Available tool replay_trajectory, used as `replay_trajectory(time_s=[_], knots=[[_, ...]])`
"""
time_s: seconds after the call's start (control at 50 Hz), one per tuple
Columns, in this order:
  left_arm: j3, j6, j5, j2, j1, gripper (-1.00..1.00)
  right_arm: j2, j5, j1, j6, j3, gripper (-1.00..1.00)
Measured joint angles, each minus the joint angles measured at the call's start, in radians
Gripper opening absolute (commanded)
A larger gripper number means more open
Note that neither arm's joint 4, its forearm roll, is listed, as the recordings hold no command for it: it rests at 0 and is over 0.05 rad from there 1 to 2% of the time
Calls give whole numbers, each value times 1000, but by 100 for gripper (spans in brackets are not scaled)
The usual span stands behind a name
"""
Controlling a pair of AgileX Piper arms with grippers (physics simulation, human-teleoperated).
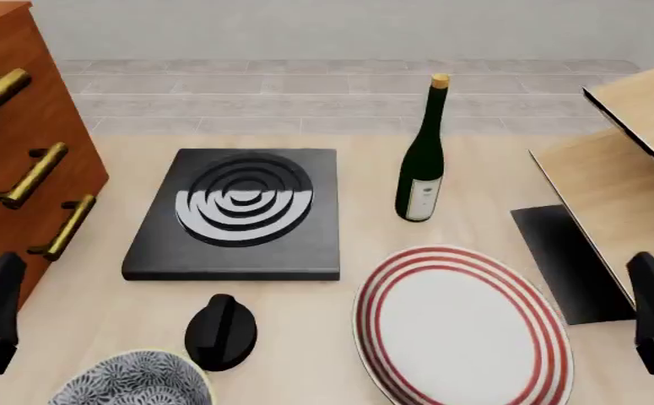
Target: Put the bowl on the top of the cabinet.
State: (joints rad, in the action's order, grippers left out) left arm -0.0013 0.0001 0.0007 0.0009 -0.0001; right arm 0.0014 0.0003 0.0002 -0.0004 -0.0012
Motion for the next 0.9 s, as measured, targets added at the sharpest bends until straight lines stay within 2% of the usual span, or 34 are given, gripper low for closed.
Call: replay_trajectory(time_s=[0.56, 0.66, 0.9], knots=[[-12, 9, 9, 0, -1, 100, -1, 5, -2, -6, -2, 100], [-68, 8, 45, 9, -12, 100, -1, 4, -3, -5, -1, 100], [-298, 6, 174, 104, -71, 100, -1, 5, -5, -2, 0, 100]])
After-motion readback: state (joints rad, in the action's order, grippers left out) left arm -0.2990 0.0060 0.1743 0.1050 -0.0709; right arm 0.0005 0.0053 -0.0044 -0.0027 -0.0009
